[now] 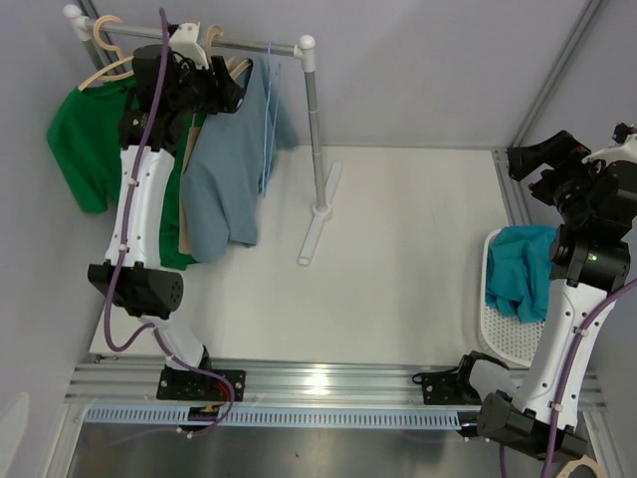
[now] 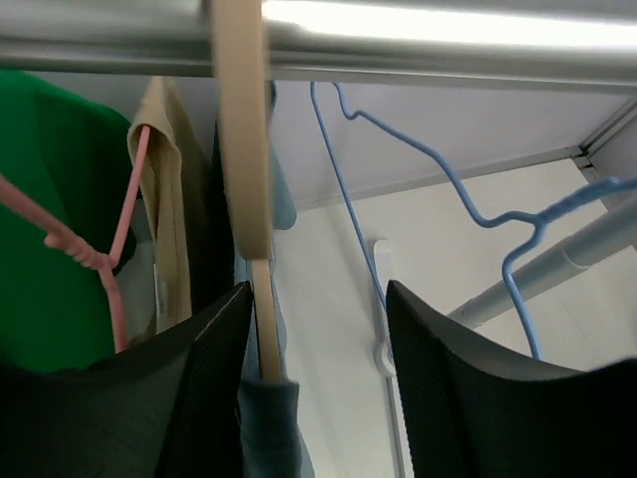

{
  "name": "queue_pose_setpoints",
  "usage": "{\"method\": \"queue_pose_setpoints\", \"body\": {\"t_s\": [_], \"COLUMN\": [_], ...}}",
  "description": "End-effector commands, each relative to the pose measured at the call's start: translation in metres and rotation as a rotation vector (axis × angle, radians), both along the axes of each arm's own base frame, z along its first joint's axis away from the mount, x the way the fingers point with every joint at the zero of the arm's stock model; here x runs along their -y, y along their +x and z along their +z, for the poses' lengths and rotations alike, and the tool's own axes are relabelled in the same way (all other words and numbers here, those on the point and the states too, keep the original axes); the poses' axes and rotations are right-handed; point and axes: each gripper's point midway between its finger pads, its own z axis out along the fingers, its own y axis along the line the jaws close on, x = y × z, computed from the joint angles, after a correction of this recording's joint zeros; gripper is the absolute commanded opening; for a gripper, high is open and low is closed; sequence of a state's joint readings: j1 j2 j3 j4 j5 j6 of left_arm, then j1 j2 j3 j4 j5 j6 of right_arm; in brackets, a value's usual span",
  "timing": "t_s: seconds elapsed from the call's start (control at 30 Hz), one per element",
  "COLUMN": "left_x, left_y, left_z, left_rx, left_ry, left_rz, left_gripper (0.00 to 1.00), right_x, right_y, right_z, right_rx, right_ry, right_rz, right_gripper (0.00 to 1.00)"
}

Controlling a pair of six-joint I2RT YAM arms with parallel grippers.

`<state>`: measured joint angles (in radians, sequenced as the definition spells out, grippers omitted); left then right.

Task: Remove the t-shirt from the hanger

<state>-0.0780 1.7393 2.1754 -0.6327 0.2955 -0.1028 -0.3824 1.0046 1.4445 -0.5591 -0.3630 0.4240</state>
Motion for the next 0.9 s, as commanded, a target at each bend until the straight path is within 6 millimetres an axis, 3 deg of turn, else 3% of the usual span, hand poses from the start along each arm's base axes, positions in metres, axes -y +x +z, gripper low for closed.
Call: {"method": "queue_pose_setpoints", "body": {"t_s": [0.0, 0.17, 0.27, 0.47, 0.57, 0.6, 0.63, 0.87], "left_x": [0.0, 0.0, -0.001, -0.006, -0.007, -0.008, -0.008, -0.011], "left_y": [0.004, 0.016, 0.021, 0.024, 0.023, 0.023, 0.022, 0.028], "left_z": [0.016, 0.013, 0.012, 0.027, 0.037, 0.04, 0.044, 0.054], "left_rx": [0.034, 0.029, 0.03, 0.081, 0.116, 0.125, 0.137, 0.169], "left_ry": [0.011, -0.007, -0.019, -0.019, -0.025, -0.027, -0.033, -0.04], "left_rz": [-0.011, 0.003, 0.013, 0.048, 0.057, 0.06, 0.064, 0.087], "left_gripper": [0.59, 0.61, 0.43, 0.33, 0.18, 0.05, 0.01, 0.01], "right_x": [0.0, 0.001, 0.0, -0.005, -0.005, -0.005, -0.006, -0.012], "right_y": [0.0, 0.003, 0.006, 0.011, 0.012, 0.012, 0.012, 0.011], "right_z": [0.02, 0.018, 0.014, 0.011, 0.012, 0.012, 0.012, 0.015], "right_rx": [0.06, 0.056, 0.053, 0.049, 0.051, 0.05, 0.05, 0.059], "right_ry": [-0.04, -0.046, -0.041, -0.039, -0.044, -0.046, -0.046, -0.044], "right_rz": [-0.005, -0.002, 0.004, 0.026, 0.026, 0.025, 0.026, 0.053], "right_gripper": [0.99, 1.0, 0.99, 1.0, 0.99, 1.0, 1.0, 0.99]}}
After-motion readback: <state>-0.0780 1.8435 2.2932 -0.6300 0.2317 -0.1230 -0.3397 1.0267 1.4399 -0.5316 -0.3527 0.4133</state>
